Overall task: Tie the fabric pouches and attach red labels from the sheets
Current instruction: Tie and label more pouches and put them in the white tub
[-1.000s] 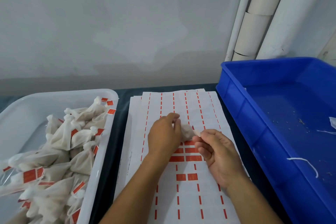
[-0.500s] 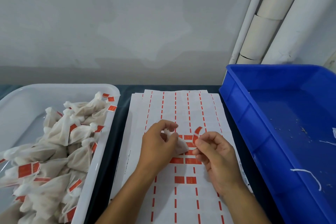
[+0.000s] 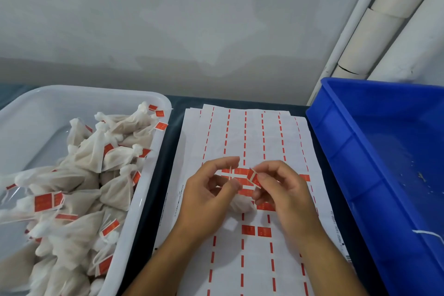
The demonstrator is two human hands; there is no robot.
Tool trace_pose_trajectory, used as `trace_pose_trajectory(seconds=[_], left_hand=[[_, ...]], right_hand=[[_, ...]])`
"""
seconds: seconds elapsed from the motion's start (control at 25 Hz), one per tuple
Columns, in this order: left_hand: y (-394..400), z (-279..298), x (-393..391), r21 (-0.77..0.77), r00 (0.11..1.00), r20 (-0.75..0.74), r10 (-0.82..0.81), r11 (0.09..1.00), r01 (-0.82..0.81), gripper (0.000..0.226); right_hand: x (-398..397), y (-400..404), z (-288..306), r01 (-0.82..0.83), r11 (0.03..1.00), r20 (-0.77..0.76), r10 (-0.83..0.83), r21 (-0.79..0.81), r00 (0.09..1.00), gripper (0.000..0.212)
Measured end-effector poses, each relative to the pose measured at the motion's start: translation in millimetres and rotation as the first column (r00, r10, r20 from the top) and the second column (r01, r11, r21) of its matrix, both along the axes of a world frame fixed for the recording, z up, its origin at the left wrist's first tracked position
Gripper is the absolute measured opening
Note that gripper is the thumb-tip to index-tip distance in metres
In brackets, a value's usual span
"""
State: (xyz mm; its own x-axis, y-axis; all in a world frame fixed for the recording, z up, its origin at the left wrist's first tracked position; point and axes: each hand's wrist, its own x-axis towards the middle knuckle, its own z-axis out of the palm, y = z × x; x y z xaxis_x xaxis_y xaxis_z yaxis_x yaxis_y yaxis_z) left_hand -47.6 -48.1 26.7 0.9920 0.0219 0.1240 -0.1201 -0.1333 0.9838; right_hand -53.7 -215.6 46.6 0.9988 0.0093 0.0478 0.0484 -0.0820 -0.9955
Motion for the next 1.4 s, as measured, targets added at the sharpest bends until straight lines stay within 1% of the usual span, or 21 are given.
trace_pose_trajectory(seconds=[0.08, 0.16, 0.28, 0.36, 0.4, 0.48, 0.6, 0.72, 0.92, 1.08, 1.2, 1.4], left_hand=[[4.1, -1.0, 0.8, -0.013, 0.999, -0.02, -0.025, 1.0, 0.025, 0.038], [5.8, -1.6, 1.3, -0.016, 0.998, -0.037, -0.047, 0.999, 0.046, 0.04], [7.0, -2.0, 1.7, -0.022, 0.992, -0.07, -0.101, 0.995, 0.1, 0.04], [8.9, -3.3, 2.2, -0.038, 0.976, -0.098, -0.196, 0.98, 0.193, 0.044], [9.3, -4.0, 2.3, -0.048, 0.964, -0.111, -0.241, 0.97, 0.237, 0.044], [9.4, -4.0, 2.1, -0.079, 0.953, -0.129, -0.273, 0.961, 0.264, 0.041], [5.0, -2.7, 1.6, -0.097, 0.958, -0.132, -0.256, 0.965, 0.245, 0.032], [3.1, -3.4, 1.3, -0.095, 0.968, -0.121, -0.22, 0.973, 0.209, 0.029], [3.5, -6.4, 0.8, -0.142, 0.979, -0.109, -0.174, 0.977, 0.158, 0.029], [0.8, -7.5, -0.3, -0.134, 0.981, -0.114, -0.158, 0.981, 0.143, 0.031], [0.7, -8.3, 0.0, -0.145, 0.983, -0.115, -0.143, 0.981, 0.126, 0.027], [-0.6, -8.6, 0.3, -0.136, 0.988, -0.096, -0.119, 0.985, 0.105, 0.029]], right_hand=[[10.4, 3.8, 5.2, -0.096, 0.995, -0.004, 0.096, 0.01, 0.995, 0.017], [18.1, 6.4, 6.0, -0.129, 0.992, -0.026, 0.13, 0.014, 0.991, 0.015], [15.6, 9.3, -1.2, -0.099, 0.993, -0.052, 0.103, 0.066, 0.993, 0.016], [11.3, 8.9, -7.8, -0.074, 0.993, -0.06, 0.08, 0.088, 0.995, 0.02], [9.9, 7.7, -10.8, -0.067, 0.993, -0.059, 0.073, 0.092, 0.996, 0.023], [10.2, 6.2, -14.5, -0.049, 0.996, -0.051, 0.053, 0.077, 0.997, 0.026], [12.8, 4.9, -16.4, -0.004, 0.998, -0.059, 0.008, 0.057, 0.998, 0.028], [14.2, 6.0, -19.6, 0.005, 0.999, -0.052, -0.002, 0.05, 0.999, 0.028], [14.5, 9.0, -23.7, 0.041, 0.998, -0.001, -0.041, -0.048, 0.999, 0.025], [12.9, 11.5, -26.1, 0.086, 0.983, 0.053, -0.078, -0.16, 0.996, 0.025], [12.7, 12.9, -26.9, 0.114, 0.976, 0.084, -0.1, -0.183, 0.991, 0.025], [11.6, 14.8, -26.3, 0.142, 0.967, 0.128, -0.117, -0.211, 0.985, 0.022]])
